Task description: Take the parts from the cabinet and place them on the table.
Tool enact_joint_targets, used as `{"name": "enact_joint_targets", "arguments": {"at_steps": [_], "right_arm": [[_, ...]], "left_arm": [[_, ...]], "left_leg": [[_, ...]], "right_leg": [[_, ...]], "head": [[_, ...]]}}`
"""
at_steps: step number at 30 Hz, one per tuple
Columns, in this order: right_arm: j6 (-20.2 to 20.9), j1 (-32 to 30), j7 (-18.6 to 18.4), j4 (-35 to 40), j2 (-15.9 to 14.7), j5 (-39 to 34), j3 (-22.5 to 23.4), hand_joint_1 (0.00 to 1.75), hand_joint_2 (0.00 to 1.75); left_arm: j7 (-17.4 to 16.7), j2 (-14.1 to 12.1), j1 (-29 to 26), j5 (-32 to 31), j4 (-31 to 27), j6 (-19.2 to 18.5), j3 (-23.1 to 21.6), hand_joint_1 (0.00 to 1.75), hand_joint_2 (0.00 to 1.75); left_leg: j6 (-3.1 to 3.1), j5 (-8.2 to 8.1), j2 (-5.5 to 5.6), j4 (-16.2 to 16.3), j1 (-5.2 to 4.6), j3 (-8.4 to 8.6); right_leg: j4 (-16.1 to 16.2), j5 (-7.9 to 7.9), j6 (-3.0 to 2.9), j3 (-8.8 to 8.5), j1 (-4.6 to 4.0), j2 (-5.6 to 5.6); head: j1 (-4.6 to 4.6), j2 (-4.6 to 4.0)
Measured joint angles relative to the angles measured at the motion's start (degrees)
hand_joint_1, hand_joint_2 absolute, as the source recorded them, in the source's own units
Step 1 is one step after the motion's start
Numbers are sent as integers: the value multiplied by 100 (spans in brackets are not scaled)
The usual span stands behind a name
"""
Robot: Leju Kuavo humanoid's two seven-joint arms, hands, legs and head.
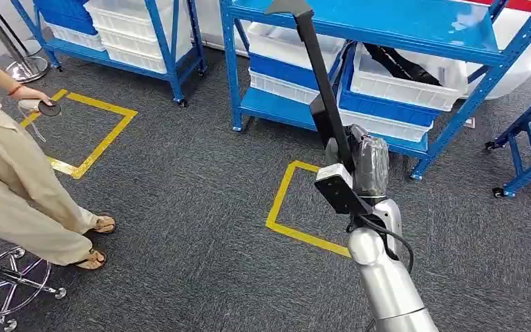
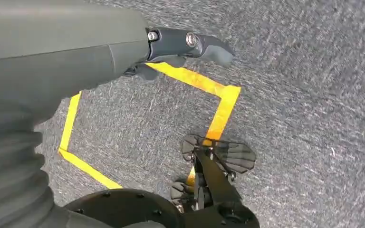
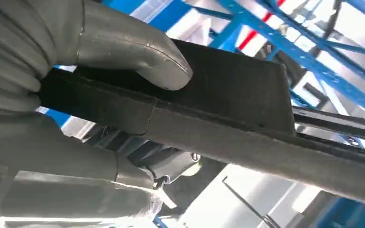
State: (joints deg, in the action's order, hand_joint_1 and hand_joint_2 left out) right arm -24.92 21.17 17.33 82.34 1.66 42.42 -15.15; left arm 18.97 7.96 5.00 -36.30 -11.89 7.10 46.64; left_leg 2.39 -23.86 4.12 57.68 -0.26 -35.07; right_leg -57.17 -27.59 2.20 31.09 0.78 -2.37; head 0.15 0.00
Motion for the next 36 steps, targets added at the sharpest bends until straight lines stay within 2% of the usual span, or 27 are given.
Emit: {"name": "enact_joint_targets", "arguments": {"at_steps": [2, 3, 4, 6, 8, 9, 10, 11, 12, 13, 14, 15, 18, 19, 20, 21, 23, 24, 25, 26, 28, 29, 30, 33, 34, 35, 36], "right_arm": [[-4, -31, 0, 24, -4, 33, 2, 175, 175], [-2, -40, 0, 24, -13, 41, 4, 175, 175], [-4, -41, 0, 28, -15, 46, 7, 175, 175], [-2, -39, 7, 59, -15, 46, 7, 175, 175], [-2, -40, 11, 61, -24, 44, 9, 175, 175], [-2, -48, 9, 61, -26, 44, 9, 175, 175], [-2, -56, 11, 61, -26, 44, 9, 175, 175], [-2, -60, 11, 63, -28, 44, 9, 175, 175], [-2, -60, 11, 65, -28, 44, 9, 175, 175], [-2, -60, 11, 72, -31, 44, 9, 175, 175], [-9, -60, 11, 96, -31, 46, 9, 175, 175], [-15, -59, 11, 113, -44, 52, 13, 175, 175], [-72, -68, 15, 135, -57, 81, 7, 175, 175], [-87, -78, 13, 155, -61, 87, 9, 175, 175], [-118, -99, 11, 175, -94, 92, 24, 175, 175], [-142, -122, 11, 192, -116, 96, 28, 175, 175], [-183, -205, 11, 197, -155, 96, 46, 175, 175], [-186, -258, 11, 197, -179, 98, 61, 175, 175], [-188, -304, 11, 201, -195, 105, 70, 175, 175], [-192, -342, 9, 216, -210, 107, 79, 175, 175], [-203, -372, 4, 278, -240, 109, 109, 175, 175], [-212, -375, 2, 308, -249, 111, 118, 175, 175], [-227, -388, 2, 332, -265, 111, 125, 175, 175], [-242, -445, -26, 413, -264, 138, 125, 175, 175], [-245, -455, -31, 433, -273, 155, 127, 175, 175], [-254, -455, -44, 455, -273, 168, 138, 175, 175], [-265, -466, -46, 490, -269, 186, 140, 175, 175]], "left_arm": [[-52, -2, -7, -24, 0, -9, 0, 0, 175], [-66, -4, -16, -26, 0, -11, 0, 0, 175], [-74, -15, -23, -26, 0, -11, 0, 0, 175], [-79, 0, -19, -28, 2, -28, 0, 0, 175], [-79, 0, -15, -33, 2, -37, 0, 0, 175], [-79, 7, -20, -31, 2, -39, 0, 0, 175], [-79, 7, -24, -35, 2, -42, 0, 0, 175], [-83, 7, -24, -39, 2, -42, 0, 0, 175], [-85, 4, -23, -39, 2, -39, 0, 0, 175], [-85, 4, -21, -46, 2, -39, 0, 0, 175], [-85, 9, -9, -48, 2, -41, 0, 0, 175], [-87, 18, -3, -59, 2, -42, 0, 0, 175], [-96, 20, -6, -114, 2, -42, 0, 0, 175], [-98, 22, -5, -131, 2, -44, 0, 0, 175], [-103, 42, -6, -149, 2, -48, -2, 0, 175], [-109, 42, 1, -155, 2, -50, 0, 0, 175], [-118, 44, 20, -173, 2, -50, -2, 0, 175], [-133, 44, 19, -195, 2, -52, -2, 0, 175], [-133, 46, 16, -216, 2, -59, -2, 0, 175], [-138, 46, 16, -223, 2, -59, -4, 0, 175], [-142, 48, 17, -229, 2, -61, -9, 0, 175], [-146, 48, 19, -232, 2, -61, -11, 0, 175], [-151, 50, 23, -236, 2, -66, -11, 0, 175], [-153, 50, 30, -245, 2, -68, -11, 0, 175], [-153, 46, 28, -245, 2, -68, -9, 0, 175], [-153, 35, 29, -245, 2, -66, -9, 0, 175], [-153, 37, 32, -247, 2, -66, -11, 0, 175]], "left_leg": [[-62, 51, 68, -2, 9, -49], [-81, 56, 113, 3, 13, -65], [-90, 10, 77, 42, 43, -88], [-177, -388, -244, 602, 45, -328], [-243, -805, -338, 1525, 92, -755], [-269, -868, -352, 1796, 115, -881], [-284, -797, -369, 1770, 140, -856], [-302, -613, -397, 1475, 163, -694], [-310, -372, -438, 964, 181, -408], [-317, -165, -537, 428, 195, -101], [-331, -199, -742, 74, 180, 76], [-277, -182, -674, 65, 139, 71], [-163, -161, -529, 64, 67, 21], [-93, -113, -478, 8, 84, 52], [-40, -95, -453, -7, 90, 52], [16, -88, -421, -4, 92, 41], [36, -84, -316, -3, 87, 23], [41, -80, -249, -3, 79, 20], [43, -78, -178, 0, 69, 21], [42, -77, -109, 3, 61, 23], [35, -73, 15, 7, 58, 42], [29, -73, 63, 7, 58, 47], [-3, -81, 105, 33, 4, 37], [-76, -44, 199, 11, 32, -2], [-106, -51, 227, 23, 26, -17], [-139, -135, -10, 117, 35, -54], [-166, -309, -218, 348, 28, -155]], "right_leg": [[-38, 28, -43, 26, -5, 61], [-24, 48, -76, 25, 34, 108], [-4, 74, -116, 15, 122, 161], [-3, 81, -215, 21, 97, 237], [-4, 79, -219, 41, 74, 341], [-5, 79, -219, 48, 75, 396], [-6, 78, -217, 49, 76, 446], [-8, 78, -216, 47, 83, 496], [-9, 76, -212, 41, 92, 544], [-13, 63, -190, 34, 101, 578], [-23, 51, -156, 36, 63, 618], [-32, 40, -121, 60, 13, 645], [16, 66, 4, 42, 0, 741], [-15, 28, 63, 55, -26, 742], [-187, -97, 45, 126, 23, 549], [-531, -290, -15, 284, 24, 403], [-1524, -694, -75, 759, 31, 297], [-1878, -787, -57, 930, 10, 273], [-1928, -759, -22, 967, 8, 258], [-1688, -630, 20, 851, 8, 251], [-695, -207, 90, 365, 10, 174], [-184, -31, 86, 119, 19, 14], [-50, -14, 37, 84, -13, -47], [-65, 17, -37, 63, -33, 83], [-27, 46, -86, 50, 36, 132], [-7, 66, -121, 32, 74, 179], [-3, 61, -224, 27, 70, 215]], "head": [[-2, 0], [-9, 0], [-9, 0], [-85, 0], [-83, 0], [-87, 0], [-83, 0], [-89, 0], [-83, 0], [-89, 0], [-87, 0], [-85, 0], [-57, 0], [-57, 0], [-41, 0], [-37, 0], [-24, 0], [-13, 0], [-17, 0], [-13, 0], [-13, 0], [-9, 0], [-11, 0], [-17, 0], [-22, 0], [-17, 0], [-55, 0]]}}
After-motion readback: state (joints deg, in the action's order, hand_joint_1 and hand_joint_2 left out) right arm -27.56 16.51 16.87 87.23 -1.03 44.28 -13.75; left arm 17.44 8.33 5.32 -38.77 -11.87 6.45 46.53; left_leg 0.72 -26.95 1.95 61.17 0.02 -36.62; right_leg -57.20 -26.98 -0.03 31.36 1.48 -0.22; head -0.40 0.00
